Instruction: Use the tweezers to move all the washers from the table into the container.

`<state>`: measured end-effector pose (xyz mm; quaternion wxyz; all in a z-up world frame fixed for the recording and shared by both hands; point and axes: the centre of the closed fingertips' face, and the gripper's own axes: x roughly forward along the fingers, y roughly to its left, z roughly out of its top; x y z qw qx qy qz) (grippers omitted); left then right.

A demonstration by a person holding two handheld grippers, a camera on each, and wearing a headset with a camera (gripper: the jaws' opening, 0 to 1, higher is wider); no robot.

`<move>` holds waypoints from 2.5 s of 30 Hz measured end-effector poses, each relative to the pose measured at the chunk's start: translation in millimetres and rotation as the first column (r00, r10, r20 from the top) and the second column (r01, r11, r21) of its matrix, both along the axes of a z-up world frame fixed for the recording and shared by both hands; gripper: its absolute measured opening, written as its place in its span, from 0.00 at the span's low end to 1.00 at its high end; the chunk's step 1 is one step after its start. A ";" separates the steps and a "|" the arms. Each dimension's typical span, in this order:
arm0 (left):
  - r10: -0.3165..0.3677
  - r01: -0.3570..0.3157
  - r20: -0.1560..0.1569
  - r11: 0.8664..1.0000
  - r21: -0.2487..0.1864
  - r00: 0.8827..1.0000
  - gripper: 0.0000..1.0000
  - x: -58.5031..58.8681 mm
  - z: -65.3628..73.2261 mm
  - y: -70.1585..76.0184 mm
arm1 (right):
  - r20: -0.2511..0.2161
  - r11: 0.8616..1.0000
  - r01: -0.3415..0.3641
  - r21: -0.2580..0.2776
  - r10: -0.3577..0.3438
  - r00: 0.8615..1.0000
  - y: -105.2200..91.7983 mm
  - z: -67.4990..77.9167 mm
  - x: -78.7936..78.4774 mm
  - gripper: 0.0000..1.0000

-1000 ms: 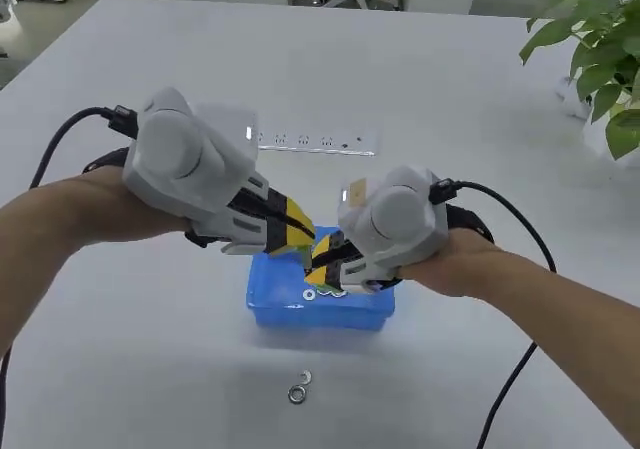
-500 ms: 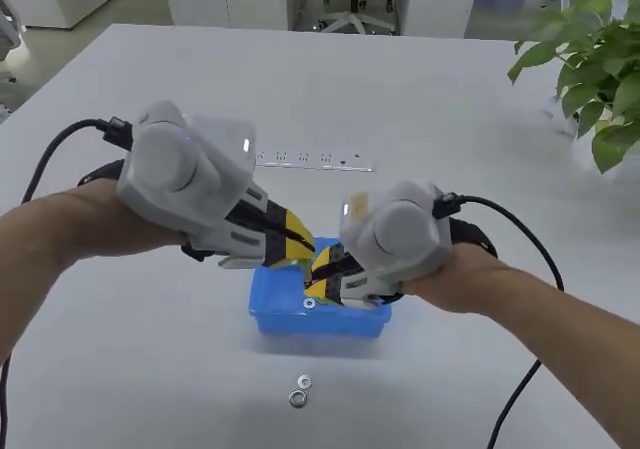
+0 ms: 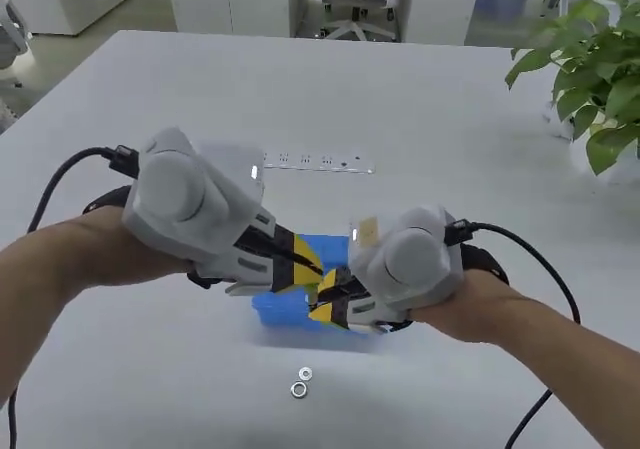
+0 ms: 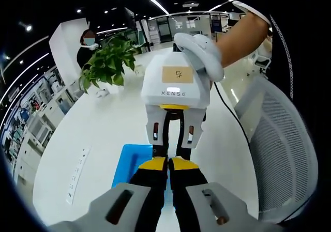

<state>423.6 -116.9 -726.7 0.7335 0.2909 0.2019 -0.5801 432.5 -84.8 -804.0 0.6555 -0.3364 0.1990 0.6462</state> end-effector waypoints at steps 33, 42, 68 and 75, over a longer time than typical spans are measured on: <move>0.025 -0.024 -0.104 1.000 0.009 0.994 0.06 -35.4 -43.2 10.3 | -0.090 1.000 -0.023 -0.015 0.021 0.996 2.6 -43.0 -46.0 0.12; 0.031 -0.030 -0.127 1.000 0.007 0.991 0.06 -40.5 -52.1 11.9 | -0.112 0.999 -0.029 -0.019 0.027 0.993 5.0 -52.8 -53.4 0.12; 0.044 -0.045 -0.166 0.999 -0.005 0.985 0.06 -41.6 -62.3 11.8 | -0.146 0.999 -0.019 -0.031 0.014 0.989 5.5 -66.5 -54.1 0.11; 0.047 -0.048 -0.164 0.999 -0.007 0.985 0.06 -40.6 -62.2 10.8 | -0.154 0.999 -0.014 -0.032 0.008 0.988 5.2 -66.8 -54.0 0.10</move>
